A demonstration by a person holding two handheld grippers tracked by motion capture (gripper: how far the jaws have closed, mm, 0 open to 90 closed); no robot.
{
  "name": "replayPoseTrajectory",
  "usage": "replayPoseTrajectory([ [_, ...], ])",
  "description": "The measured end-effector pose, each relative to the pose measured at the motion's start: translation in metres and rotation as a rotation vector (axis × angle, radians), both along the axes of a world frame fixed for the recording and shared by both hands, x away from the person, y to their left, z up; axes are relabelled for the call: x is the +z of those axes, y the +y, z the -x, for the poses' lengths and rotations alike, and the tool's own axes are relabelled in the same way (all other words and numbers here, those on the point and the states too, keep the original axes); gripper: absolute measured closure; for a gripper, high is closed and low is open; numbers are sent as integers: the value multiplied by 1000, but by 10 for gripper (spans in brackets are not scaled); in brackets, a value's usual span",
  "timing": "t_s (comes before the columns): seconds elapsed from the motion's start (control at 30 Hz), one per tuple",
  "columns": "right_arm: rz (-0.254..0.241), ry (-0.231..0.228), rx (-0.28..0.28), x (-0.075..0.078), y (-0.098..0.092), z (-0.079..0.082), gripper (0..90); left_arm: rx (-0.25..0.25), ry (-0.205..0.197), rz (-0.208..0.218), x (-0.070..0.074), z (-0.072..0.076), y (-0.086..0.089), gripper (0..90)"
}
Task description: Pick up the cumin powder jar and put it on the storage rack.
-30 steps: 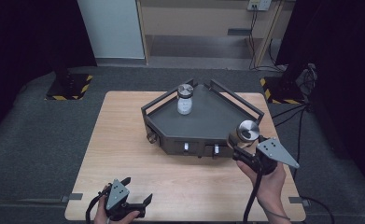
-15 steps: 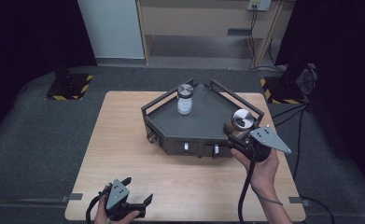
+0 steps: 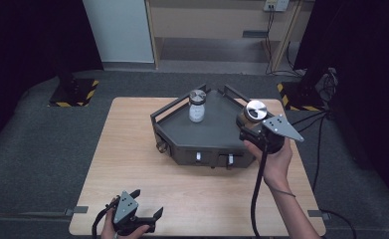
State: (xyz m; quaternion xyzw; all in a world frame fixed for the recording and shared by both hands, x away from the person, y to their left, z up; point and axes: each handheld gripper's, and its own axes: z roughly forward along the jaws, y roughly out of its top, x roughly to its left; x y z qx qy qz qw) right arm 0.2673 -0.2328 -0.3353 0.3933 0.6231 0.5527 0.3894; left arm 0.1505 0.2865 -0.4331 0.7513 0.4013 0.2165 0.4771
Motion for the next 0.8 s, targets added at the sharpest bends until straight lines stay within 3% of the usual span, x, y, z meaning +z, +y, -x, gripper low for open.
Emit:
replayPoseTrajectory([
  [0.23,3,3,6,0,2,-7,307,1,4,4,0,0,0,12],
  [0.47,2,32,-3,-4,6,-24,307,-5,7,0,-1,-1,-3,12],
  [0.8,17,172,-43,-22,24,-74,307,-6,11,-4,-2,-3,-4,12],
])
